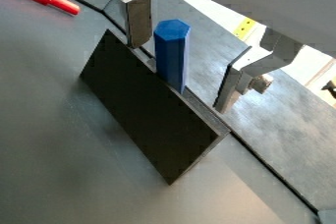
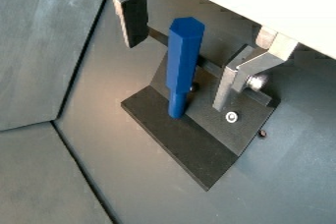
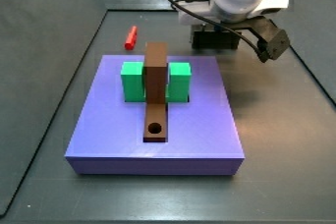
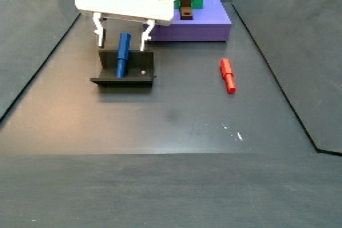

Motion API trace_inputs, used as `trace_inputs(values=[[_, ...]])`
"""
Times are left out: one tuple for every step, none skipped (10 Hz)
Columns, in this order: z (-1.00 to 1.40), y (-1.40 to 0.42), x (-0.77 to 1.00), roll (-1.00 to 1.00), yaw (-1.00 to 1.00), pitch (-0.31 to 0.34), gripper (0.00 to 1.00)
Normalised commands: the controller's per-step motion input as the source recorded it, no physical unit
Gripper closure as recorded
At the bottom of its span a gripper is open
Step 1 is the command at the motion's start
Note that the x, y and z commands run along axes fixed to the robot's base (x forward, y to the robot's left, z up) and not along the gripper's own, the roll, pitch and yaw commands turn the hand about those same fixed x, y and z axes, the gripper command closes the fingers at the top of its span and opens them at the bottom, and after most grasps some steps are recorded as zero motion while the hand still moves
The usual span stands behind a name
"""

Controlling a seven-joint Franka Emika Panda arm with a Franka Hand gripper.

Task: Pick up the blue object. Move up. Place the blue object on the fixture. Regrasp the blue object. Move to above the board. Insert the blue object.
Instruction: Regrasp the blue object.

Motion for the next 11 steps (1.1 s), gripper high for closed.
trace_inputs(values=[[0.0, 0.0, 0.0, 0.0, 0.0, 0.0, 0.0], [0.0, 0.0, 0.0, 0.0, 0.0, 0.0, 1.0], [0.0, 0.0, 0.0, 0.0, 0.0, 0.0, 1.0], [0.0, 0.0, 0.0, 0.0, 0.0, 0.0, 1.0], [0.0, 0.0, 0.0, 0.0, 0.0, 0.0, 1.0], [0.0, 0.0, 0.0, 0.0, 0.0, 0.0, 1.0], [0.0, 0.0, 0.0, 0.0, 0.0, 0.0, 1.0], [0.0, 0.0, 0.0, 0.0, 0.0, 0.0, 1.0], [0.0, 0.0, 0.0, 0.0, 0.0, 0.0, 1.0], [0.0, 0.0, 0.0, 0.0, 0.0, 0.0, 1.0], [0.0, 0.0, 0.0, 0.0, 0.0, 0.0, 1.0]])
